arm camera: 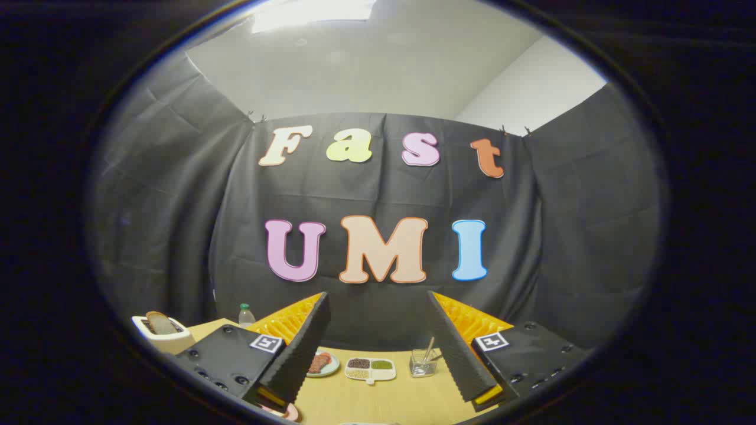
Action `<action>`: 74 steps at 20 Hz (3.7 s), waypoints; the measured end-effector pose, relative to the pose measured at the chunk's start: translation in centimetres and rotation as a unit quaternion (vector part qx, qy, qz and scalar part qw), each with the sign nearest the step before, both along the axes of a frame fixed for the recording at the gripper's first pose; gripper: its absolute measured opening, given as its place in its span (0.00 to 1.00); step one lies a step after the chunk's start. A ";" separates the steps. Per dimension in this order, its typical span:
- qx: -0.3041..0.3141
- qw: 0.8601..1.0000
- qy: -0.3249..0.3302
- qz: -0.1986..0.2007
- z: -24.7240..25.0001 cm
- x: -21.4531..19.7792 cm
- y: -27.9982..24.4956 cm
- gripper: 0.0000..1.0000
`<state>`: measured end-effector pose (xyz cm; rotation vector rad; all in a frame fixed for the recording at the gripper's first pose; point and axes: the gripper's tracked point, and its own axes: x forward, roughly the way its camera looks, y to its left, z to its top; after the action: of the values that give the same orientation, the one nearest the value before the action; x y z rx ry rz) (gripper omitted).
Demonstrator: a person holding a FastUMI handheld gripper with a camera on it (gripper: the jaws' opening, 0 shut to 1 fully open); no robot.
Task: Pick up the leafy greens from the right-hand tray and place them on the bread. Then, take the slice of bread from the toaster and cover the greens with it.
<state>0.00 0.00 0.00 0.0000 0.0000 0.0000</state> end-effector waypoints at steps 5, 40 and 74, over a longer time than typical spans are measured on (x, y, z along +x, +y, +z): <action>0.002 1.000 0.001 -0.022 0.2 0.4 -2.3 0.99; -0.026 0.993 0.065 0.090 -5.2 2.1 -4.1 0.99; -0.230 0.771 0.381 0.455 -32.7 -7.1 2.6 0.99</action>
<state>-7.10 2.65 -32.66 -0.4990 0.8258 0.9869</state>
